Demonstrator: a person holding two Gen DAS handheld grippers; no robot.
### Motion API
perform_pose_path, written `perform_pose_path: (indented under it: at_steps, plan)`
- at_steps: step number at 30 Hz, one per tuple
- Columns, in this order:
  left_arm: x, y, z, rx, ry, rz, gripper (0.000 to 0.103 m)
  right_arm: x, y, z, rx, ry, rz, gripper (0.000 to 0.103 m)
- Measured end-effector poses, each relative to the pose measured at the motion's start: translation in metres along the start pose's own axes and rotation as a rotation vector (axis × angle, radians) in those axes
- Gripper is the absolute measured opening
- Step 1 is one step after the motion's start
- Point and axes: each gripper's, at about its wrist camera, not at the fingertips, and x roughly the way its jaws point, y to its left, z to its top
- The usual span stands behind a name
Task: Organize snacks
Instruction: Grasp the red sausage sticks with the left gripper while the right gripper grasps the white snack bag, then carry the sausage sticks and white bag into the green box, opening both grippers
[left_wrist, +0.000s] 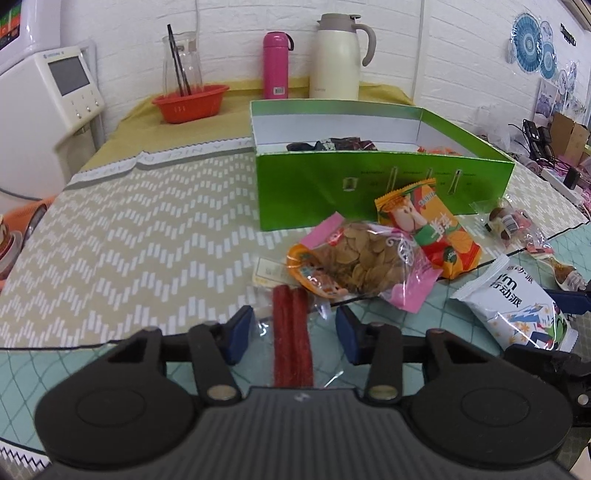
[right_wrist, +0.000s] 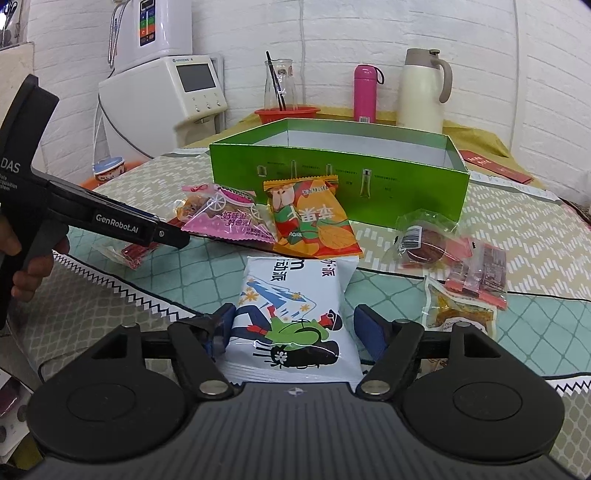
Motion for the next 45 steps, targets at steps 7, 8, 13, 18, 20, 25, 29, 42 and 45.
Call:
perform_pose_path:
  at_steps: [7, 8, 13, 18, 20, 25, 29, 42, 45]
  plan:
    - [-0.008, -0.002, -0.006, -0.032, -0.049, 0.030, 0.034, 0.007, 0.002, 0.002, -0.027, -0.011, -0.015, 0.103]
    - [-0.013, -0.003, -0.007, -0.044, -0.066, 0.026, 0.026, 0.006, 0.003, 0.003, -0.029, -0.010, -0.024, 0.102]
    - [-0.030, -0.004, -0.020, -0.075, -0.065, -0.004, 0.022, -0.005, 0.006, 0.002, -0.027, -0.020, 0.013, 0.100]
    - [-0.042, 0.002, -0.026, -0.129, -0.071, -0.027, 0.022, -0.018, 0.008, 0.009, -0.031, -0.071, 0.007, 0.100]
    - [-0.048, 0.003, -0.027, -0.133, -0.081, -0.028, 0.022, -0.023, 0.008, 0.012, -0.027, -0.091, 0.010, 0.100]
    - [-0.071, 0.004, -0.023, -0.133, -0.129, -0.040, 0.022, -0.031, 0.006, 0.017, -0.015, -0.125, 0.018, 0.100]
    - [-0.085, -0.007, -0.014, -0.038, -0.192, 0.055, 0.022, -0.028, 0.003, 0.017, 0.003, -0.120, 0.012, 0.100]
    - [-0.075, -0.021, 0.028, -0.008, -0.213, -0.062, 0.022, -0.027, -0.005, 0.025, 0.023, -0.138, 0.012, 0.100]
    - [-0.074, -0.024, 0.037, -0.004, -0.242, -0.061, 0.022, -0.028, -0.008, 0.029, 0.024, -0.153, 0.003, 0.100]
